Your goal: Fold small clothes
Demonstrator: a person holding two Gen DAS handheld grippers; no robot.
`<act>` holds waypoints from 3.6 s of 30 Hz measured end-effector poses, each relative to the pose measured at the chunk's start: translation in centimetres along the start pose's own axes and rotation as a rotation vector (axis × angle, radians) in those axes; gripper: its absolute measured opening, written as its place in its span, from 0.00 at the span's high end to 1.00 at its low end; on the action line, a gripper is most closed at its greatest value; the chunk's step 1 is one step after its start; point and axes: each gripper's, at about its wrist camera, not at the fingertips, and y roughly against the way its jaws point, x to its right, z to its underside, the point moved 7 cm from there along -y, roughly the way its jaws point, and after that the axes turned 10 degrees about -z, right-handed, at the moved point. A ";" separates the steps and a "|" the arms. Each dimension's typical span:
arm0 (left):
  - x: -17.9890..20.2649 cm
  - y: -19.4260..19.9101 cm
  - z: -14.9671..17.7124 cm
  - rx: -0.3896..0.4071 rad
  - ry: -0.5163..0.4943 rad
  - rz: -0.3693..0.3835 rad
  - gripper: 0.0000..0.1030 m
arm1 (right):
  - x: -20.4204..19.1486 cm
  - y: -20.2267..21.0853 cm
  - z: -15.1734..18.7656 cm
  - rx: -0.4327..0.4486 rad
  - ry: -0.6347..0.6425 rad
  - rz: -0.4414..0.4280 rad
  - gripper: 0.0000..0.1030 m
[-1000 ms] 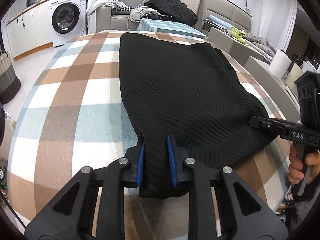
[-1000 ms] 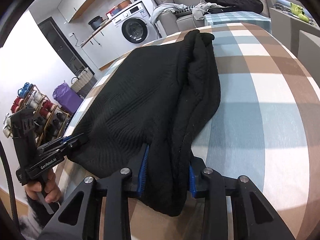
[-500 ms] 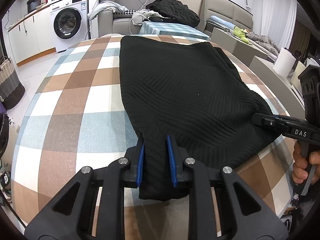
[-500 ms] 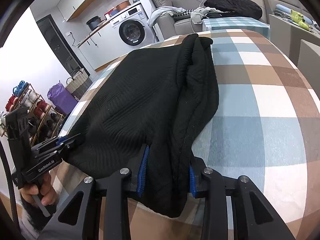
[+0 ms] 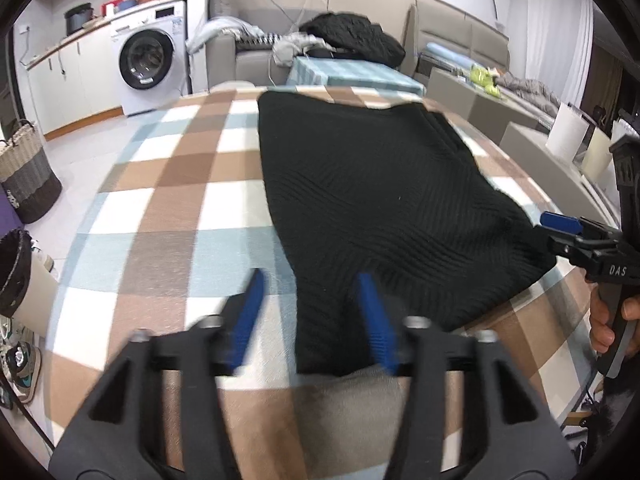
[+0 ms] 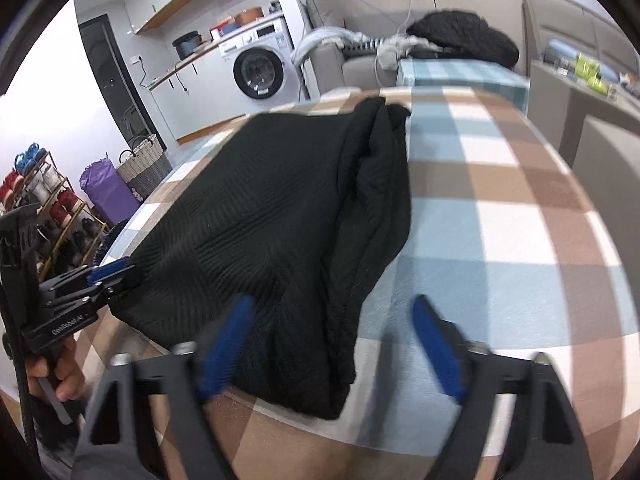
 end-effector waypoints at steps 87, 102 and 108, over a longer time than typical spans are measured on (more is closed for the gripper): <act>-0.3 5.3 2.7 0.235 0.045 0.012 0.01 | -3.8 5.5 2.1 0.296 0.149 -0.197 0.00; -0.2 5.3 2.7 0.234 0.045 0.012 0.01 | -3.8 5.5 2.1 0.296 0.149 -0.197 0.00; -0.3 5.2 2.7 0.234 0.045 0.012 0.01 | -3.8 5.5 2.1 0.296 0.148 -0.196 0.00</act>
